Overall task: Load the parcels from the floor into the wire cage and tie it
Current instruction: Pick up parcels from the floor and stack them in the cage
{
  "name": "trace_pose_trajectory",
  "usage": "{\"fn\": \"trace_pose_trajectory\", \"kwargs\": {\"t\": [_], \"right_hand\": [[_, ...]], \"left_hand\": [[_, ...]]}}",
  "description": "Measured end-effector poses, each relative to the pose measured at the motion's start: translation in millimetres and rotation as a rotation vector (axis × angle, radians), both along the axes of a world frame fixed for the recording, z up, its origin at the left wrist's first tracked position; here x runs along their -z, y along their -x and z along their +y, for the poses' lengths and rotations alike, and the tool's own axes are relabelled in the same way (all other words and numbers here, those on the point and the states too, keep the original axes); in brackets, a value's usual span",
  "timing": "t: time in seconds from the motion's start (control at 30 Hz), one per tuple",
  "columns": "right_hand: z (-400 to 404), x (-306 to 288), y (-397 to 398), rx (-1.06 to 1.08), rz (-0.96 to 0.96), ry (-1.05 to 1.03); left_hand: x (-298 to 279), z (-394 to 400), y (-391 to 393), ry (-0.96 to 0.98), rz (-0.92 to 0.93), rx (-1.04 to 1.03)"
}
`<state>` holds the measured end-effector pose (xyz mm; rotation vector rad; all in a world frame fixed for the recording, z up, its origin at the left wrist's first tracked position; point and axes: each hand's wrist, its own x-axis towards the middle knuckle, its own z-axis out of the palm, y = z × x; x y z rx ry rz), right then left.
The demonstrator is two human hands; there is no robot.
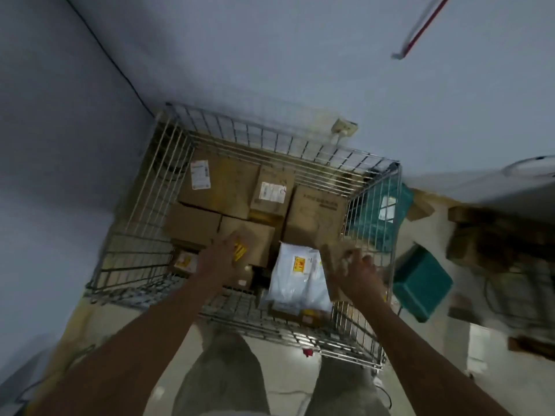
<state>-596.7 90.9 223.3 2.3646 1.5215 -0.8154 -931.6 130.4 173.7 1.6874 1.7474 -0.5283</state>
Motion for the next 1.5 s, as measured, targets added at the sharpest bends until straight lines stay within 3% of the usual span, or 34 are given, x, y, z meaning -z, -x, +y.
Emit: {"fn": "trace_pose_trajectory", "kwargs": {"t": [0.1,0.27,0.37,0.43,0.53,0.7,0.87,0.93,1.13,1.37,1.5], "right_hand": [[-9,22,48,0.001,-0.050,-0.033],[8,73,118,-0.286,-0.118,-0.092],[31,104,164,-0.096,0.068,-0.176],[47,128,191,0.101,0.164,-0.148],[61,184,218,0.214,0.217,-0.097],[71,279,222,0.265,0.117,-0.044],[78,332,234,0.180,0.157,-0.036],[78,337,233,0.203,0.173,-0.024],[82,262,218,0.083,0.060,-0.008],[100,94,165,-0.148,-0.023,-0.077],[58,-8,110,-0.056,-0.074,-0.100]], "left_hand": [[16,12,31,0.028,-0.011,-0.025],[64,16,80,-0.021,-0.024,-0.080],[99,20,93,-0.088,0.001,-0.137],[120,25,88,-0.107,0.012,-0.182],[158,33,72,-0.156,0.024,-0.225],[230,39,45,-0.190,0.038,-0.228],[273,44,36,-0.164,0.145,0.052],[272,41,34,-0.112,0.141,0.071],[199,46,34,-0.071,0.128,0.088],[47,69,-11,-0.136,0.050,0.351],[-26,42,-51,-0.187,-0.114,0.527]]}}
